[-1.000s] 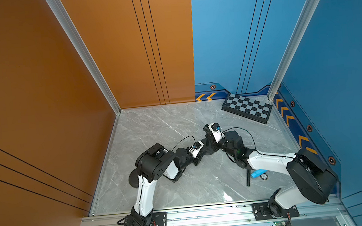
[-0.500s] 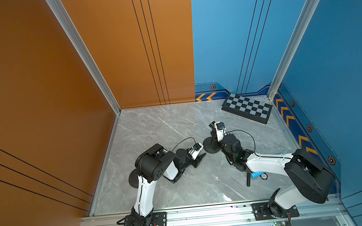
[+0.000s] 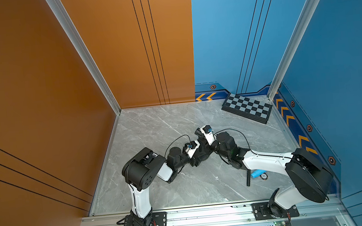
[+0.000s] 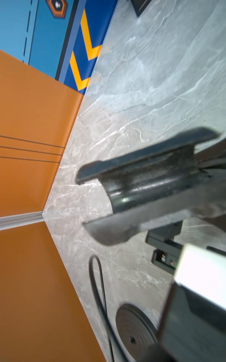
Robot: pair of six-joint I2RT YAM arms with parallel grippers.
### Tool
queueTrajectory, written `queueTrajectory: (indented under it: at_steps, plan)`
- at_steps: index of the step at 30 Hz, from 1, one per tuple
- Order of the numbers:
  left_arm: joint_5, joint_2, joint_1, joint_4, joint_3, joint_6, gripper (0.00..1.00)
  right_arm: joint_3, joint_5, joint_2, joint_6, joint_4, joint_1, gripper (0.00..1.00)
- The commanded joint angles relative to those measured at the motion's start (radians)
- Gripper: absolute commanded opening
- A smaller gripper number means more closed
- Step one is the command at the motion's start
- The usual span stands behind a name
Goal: Assemble a microphone stand
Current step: Screw the microphone stand pole into the microphone stand base.
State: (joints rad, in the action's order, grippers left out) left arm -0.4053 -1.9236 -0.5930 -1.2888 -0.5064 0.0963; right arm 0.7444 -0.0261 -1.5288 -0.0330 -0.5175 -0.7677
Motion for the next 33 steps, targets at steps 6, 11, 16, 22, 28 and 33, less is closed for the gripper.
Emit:
queueTrajectory:
  at_steps: [6, 11, 16, 22, 28, 33]
  plan:
    - [-0.007, -0.075, 0.009, 0.014, 0.000, -0.051, 0.82, 0.027, -0.163, -0.013, 0.081, 0.069, -0.014, 0.01]
    - [0.011, -0.108, 0.012, 0.011, -0.001, -0.052, 0.80, 0.016, -0.195, -0.008, 0.085, 0.083, -0.002, 0.05]
    - [0.041, -0.129, 0.013, 0.012, 0.008, -0.044, 0.78, 0.004, -0.219, 0.000, 0.079, 0.067, 0.014, 0.30]
    - [0.062, -0.152, 0.015, 0.012, 0.005, -0.056, 0.77, 0.019, -0.342, 0.042, 0.106, 0.097, 0.055, 0.54]
    - [0.045, -0.158, 0.021, 0.012, 0.003, -0.058, 0.77, 0.043, -0.565, 0.024, 0.195, 0.158, 0.170, 0.56]
    - [0.030, -0.158, 0.023, 0.011, 0.004, -0.054, 0.76, 0.088, -0.597, -0.025, 0.203, 0.157, 0.199, 0.55]
